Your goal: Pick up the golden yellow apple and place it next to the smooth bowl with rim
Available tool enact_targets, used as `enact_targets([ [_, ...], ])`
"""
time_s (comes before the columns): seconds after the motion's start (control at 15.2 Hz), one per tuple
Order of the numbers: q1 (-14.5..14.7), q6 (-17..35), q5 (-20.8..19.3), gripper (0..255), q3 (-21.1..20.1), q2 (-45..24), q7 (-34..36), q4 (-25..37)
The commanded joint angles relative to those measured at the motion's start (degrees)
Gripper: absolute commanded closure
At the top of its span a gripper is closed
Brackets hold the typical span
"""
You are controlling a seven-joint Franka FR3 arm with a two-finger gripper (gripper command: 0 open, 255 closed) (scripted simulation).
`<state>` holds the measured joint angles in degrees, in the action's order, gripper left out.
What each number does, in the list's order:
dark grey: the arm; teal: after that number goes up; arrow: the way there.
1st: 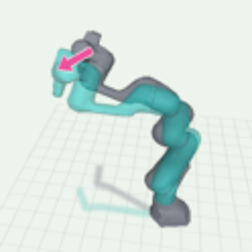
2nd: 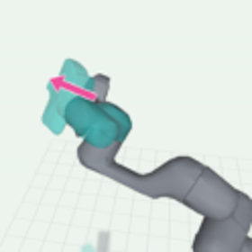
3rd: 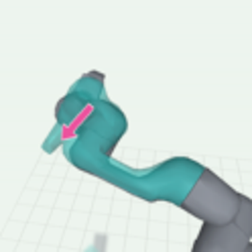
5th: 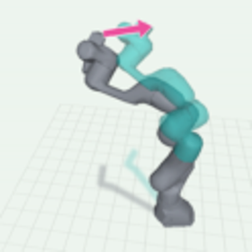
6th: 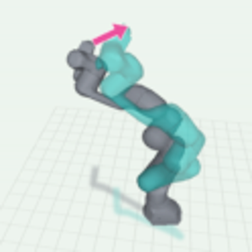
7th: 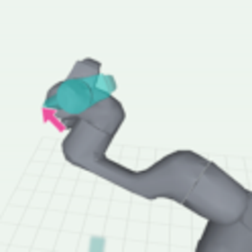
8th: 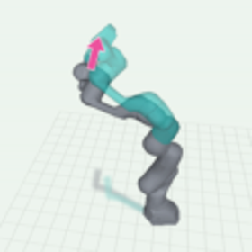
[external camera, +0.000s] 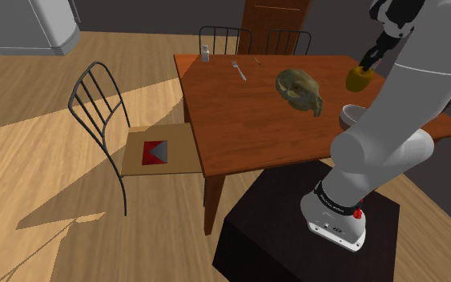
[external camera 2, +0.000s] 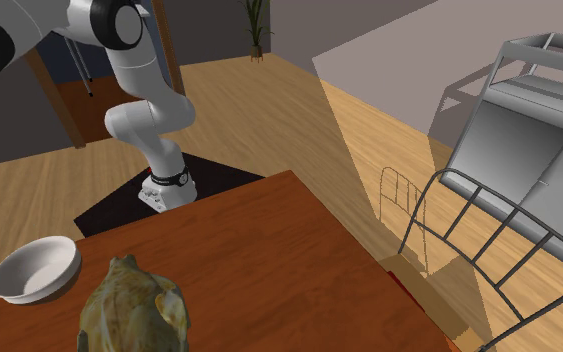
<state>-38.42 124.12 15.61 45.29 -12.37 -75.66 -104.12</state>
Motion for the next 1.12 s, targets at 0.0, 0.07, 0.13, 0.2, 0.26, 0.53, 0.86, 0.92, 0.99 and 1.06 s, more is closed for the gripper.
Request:
enact_targets([
  [0.0, 0.1, 1.7, 0.3, 255, -0.2, -0.2, -0.2, -1.5],
  [0.07, 0.1, 2.3, 0.7, 255, -0.3, -0.4, -0.5, -2.0],
  [0.13, 0.0, 3.0, 1.0, 255, -0.4, -0.7, -0.7, -2.5],
  [0.2, -0.1, 3.6, 1.4, 255, -0.5, -1.0, -1.0, -2.9],
  [0.26, -0.2, 4.3, 1.8, 255, -0.7, -1.3, -1.3, -3.4],
  [0.53, -0.7, 6.8, 3.5, 255, -1.3, -2.7, -2.6, -5.0],
  [0.86, -0.9, 7.6, 4.1, 255, -1.6, -3.2, -3.0, -5.5],
  [0.92, -0.9, 7.6, 4.1, 255, -1.6, -3.2, -3.0, -5.5],
  [0.99, -0.9, 7.6, 4.1, 255, -1.6, -3.2, -3.0, -5.5],
  [1.06, -0.9, 7.6, 4.1, 255, -1.6, -3.2, -3.0, -5.5],
])
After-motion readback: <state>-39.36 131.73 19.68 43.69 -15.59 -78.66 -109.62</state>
